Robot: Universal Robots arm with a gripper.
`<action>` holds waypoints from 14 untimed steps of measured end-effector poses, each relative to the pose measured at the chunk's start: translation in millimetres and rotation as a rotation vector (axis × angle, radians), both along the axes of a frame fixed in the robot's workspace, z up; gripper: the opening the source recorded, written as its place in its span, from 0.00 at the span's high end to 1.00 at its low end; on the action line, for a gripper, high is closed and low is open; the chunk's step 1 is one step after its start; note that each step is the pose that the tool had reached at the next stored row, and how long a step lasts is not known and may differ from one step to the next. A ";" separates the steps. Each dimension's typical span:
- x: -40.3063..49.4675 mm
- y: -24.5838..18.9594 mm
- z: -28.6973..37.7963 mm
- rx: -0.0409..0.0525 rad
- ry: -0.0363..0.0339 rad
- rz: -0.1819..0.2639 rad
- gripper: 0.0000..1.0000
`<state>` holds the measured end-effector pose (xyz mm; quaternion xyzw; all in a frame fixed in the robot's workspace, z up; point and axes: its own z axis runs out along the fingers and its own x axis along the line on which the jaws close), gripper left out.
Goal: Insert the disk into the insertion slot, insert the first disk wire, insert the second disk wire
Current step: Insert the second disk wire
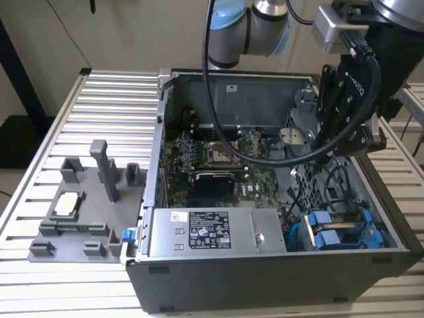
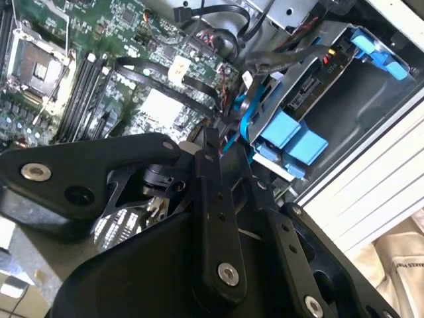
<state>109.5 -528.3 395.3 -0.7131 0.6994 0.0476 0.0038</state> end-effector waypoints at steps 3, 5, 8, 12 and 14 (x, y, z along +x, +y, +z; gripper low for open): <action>-1.1 1.4 -0.8 -0.0279 -0.0070 0.001 0.73; -2.8 3.9 -1.7 -0.0436 -0.0151 0.003 0.73; -5.7 9.5 -4.6 -0.0500 -0.0298 0.006 0.73; -9.0 14.0 -7.0 -0.0704 -0.0480 0.012 0.73; -11.2 15.3 -7.7 -0.0880 -0.0544 0.014 0.73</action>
